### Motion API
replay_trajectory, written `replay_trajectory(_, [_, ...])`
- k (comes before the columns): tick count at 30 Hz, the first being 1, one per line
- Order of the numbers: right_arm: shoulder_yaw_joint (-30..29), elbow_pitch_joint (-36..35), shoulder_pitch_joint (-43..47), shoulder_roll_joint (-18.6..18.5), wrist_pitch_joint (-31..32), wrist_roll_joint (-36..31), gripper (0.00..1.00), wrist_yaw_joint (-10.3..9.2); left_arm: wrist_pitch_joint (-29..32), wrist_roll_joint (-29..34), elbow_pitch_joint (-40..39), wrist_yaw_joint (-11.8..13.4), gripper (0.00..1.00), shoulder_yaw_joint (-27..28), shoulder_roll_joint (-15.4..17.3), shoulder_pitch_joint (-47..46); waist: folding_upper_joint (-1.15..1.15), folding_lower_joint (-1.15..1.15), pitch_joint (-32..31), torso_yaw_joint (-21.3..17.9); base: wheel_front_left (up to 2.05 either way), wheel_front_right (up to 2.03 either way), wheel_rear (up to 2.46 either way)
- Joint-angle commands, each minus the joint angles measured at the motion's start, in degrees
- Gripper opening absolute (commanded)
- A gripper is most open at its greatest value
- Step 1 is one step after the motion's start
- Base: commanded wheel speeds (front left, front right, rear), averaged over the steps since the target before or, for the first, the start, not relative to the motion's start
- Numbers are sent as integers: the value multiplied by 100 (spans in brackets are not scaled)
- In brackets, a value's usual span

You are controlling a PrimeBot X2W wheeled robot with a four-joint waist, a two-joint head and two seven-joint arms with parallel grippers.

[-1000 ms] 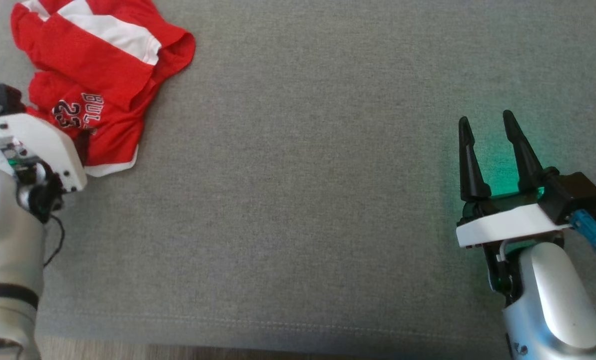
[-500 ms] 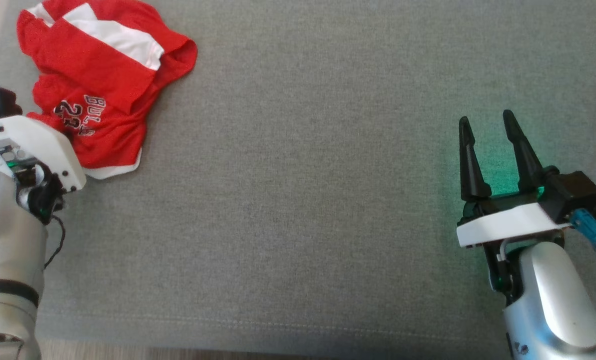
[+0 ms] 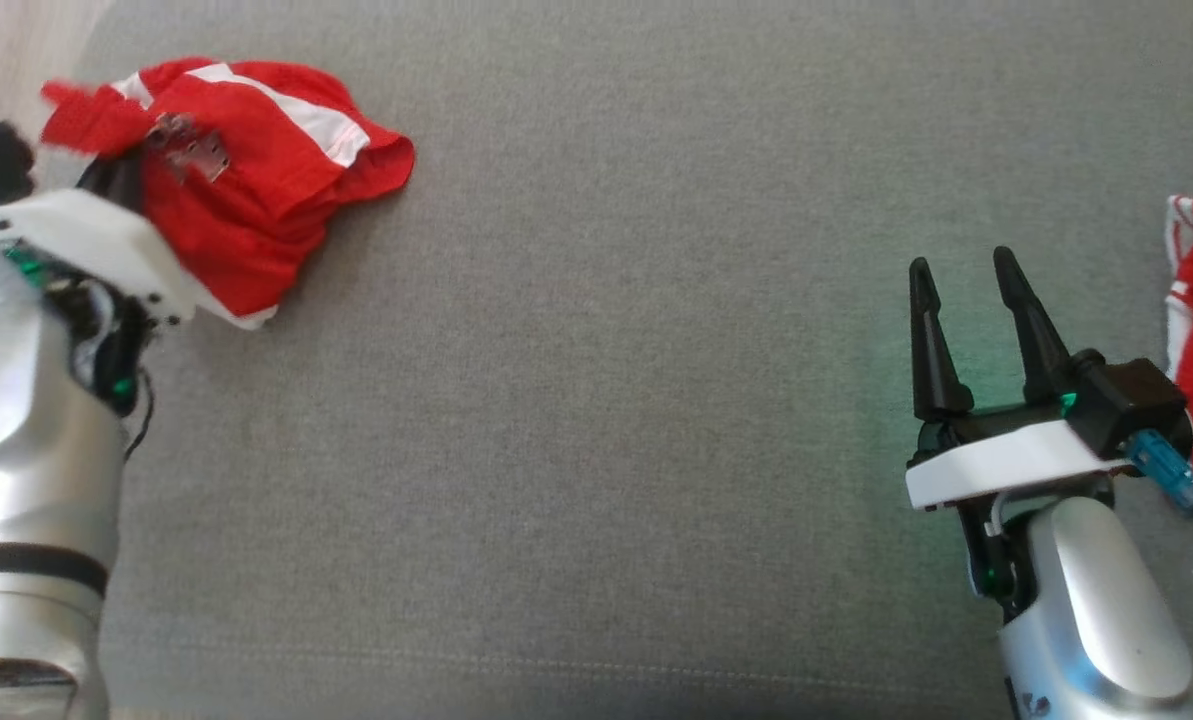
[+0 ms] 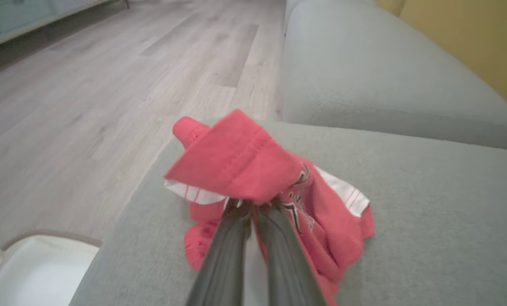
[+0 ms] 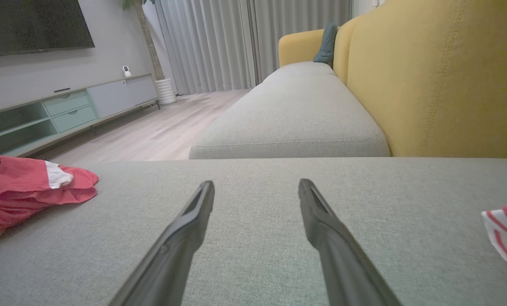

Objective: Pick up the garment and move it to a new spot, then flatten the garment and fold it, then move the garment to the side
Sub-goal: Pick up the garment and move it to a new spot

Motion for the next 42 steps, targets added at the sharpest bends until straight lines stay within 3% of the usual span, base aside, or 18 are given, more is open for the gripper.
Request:
replay_trajectory(1, [142, -146, -68, -3, -77, 41, 100, -5, -82, 53, -242, 35, 0, 96, 228, -145, 0, 0, -70, -41, 0, 0, 0])
replay_trajectory(10, [215, 14, -92, -3, -151, 179, 100, -5, -169, 274, -1563, 22, 0, -478, -212, 6, 0, 0, -346, -320, 0, 0, 0])
replay_trajectory(20, [274, 120, -200, -3, -204, 348, 100, -5, 559, 589, -3233, 154, 0, -1397, -879, 533, 0, 0, -523, -899, 0, 0, 0])
replay_trajectory(27, [394, 135, -373, -3, -215, 445, 100, -5, 663, 607, -3283, 360, 0, -2098, -1271, 766, 0, 0, -398, -1370, 0, 0, 0])
replay_trajectory(34, [565, 95, -612, -3, -218, 593, 100, -5, 409, 86, -3010, 759, 0, -2891, -1325, 345, 0, 0, -207, -1887, 0, 0, 0])
replay_trajectory(38, [587, 83, -646, -3, -218, 651, 100, -5, 386, -261, -2822, 823, 0, -3342, -1326, 143, 0, 0, -148, -2034, 0, 0, 0])
replay_trajectory(40, [596, 83, -663, -3, -218, 676, 100, -5, 434, -470, -2646, 850, 100, -3634, -1326, 40, 0, 0, -115, -2100, 0, 0, 0])
replay_trajectory(42, [580, 79, -674, -3, -219, 693, 100, -5, 379, -629, -2491, 907, 100, -3856, -1327, -67, 0, 0, -94, -2128, 0, 0, 0])
